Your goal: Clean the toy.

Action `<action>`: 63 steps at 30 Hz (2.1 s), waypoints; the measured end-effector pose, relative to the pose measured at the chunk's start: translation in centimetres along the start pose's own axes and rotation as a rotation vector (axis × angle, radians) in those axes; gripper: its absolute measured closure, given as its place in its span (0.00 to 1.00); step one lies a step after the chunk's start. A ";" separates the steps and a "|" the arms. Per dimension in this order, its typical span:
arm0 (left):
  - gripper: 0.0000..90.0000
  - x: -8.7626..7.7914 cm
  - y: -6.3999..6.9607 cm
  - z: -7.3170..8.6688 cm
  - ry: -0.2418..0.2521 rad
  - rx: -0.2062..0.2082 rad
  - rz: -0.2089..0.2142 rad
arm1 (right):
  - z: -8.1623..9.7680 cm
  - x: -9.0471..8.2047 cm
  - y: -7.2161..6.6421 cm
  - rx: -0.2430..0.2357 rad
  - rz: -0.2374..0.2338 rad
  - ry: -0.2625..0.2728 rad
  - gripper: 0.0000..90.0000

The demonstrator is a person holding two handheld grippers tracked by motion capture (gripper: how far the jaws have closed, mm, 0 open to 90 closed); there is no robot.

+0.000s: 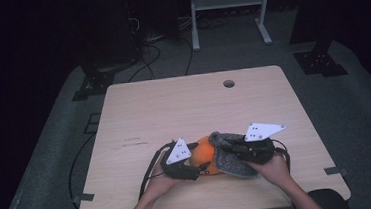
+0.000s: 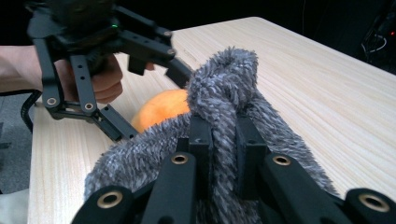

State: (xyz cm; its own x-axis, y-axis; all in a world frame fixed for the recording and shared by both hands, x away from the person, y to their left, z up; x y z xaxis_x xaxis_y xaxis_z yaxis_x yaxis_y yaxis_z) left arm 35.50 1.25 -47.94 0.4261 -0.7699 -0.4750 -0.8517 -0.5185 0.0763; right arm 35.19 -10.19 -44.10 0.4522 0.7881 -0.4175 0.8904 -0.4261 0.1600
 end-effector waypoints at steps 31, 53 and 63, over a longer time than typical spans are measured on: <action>0.33 -0.2 -1.2 0.4 0.027 -0.085 -0.023 | -0.3 0.5 0.4 -0.009 0.027 0.009 0.88; 0.35 -0.4 0.9 -1.1 0.027 0.047 -0.044 | -2.4 0.6 -1.3 -0.056 -0.018 0.051 0.88; 0.26 0.0 -0.3 -0.4 0.001 -0.062 -0.035 | -1.3 0.1 0.0 -0.038 0.021 0.018 0.88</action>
State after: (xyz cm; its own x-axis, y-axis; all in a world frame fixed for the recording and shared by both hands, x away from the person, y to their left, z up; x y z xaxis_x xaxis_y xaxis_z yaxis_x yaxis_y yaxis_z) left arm 35.84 1.26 -47.65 0.4554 -0.7511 -0.4779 -0.8156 -0.5672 0.1142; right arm 35.32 -9.52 -42.96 0.4718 0.7870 -0.3975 0.8816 -0.4260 0.2031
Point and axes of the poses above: each handheld gripper's, and its own axes: x roughly forward along the jaws, z roughly out of its underside, y roughly to its right, the point moved 10 cm from there along x, roughly forward along the jaws, and after that the axes turned 10 degrees about -x, right-handed, at the moved point
